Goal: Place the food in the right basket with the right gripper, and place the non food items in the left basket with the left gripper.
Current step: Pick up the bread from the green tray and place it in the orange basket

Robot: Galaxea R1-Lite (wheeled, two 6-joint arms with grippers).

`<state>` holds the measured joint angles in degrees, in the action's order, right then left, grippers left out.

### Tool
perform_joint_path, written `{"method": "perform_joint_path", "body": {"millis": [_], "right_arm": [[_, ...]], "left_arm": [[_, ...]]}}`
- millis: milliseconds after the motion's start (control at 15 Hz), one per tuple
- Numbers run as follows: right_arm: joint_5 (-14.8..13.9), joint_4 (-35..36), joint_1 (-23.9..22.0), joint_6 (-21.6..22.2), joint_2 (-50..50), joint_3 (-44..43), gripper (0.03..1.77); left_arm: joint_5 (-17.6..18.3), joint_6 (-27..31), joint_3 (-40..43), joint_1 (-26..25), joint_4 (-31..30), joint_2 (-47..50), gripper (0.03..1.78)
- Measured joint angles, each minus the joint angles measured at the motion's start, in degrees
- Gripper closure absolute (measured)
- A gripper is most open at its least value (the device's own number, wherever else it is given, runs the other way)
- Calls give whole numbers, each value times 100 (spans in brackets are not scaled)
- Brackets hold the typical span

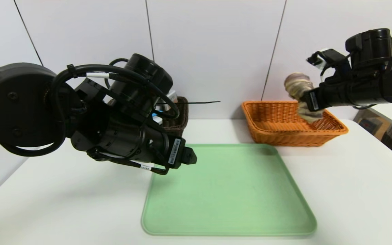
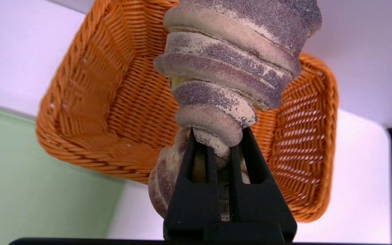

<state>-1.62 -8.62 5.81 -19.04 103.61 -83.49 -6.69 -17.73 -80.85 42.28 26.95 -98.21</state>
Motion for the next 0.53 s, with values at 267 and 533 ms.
{"method": "perform_joint_path", "body": {"millis": [267,533], "right_arm": [[17,27,-113,-1783,146,-18,166],[24,20,-205,-3283,267,-24,166]], "left_arm": [[-5,0,-2,-46,-2,0,12],[2,-5,-2,-83,-2,-20,12]]}}
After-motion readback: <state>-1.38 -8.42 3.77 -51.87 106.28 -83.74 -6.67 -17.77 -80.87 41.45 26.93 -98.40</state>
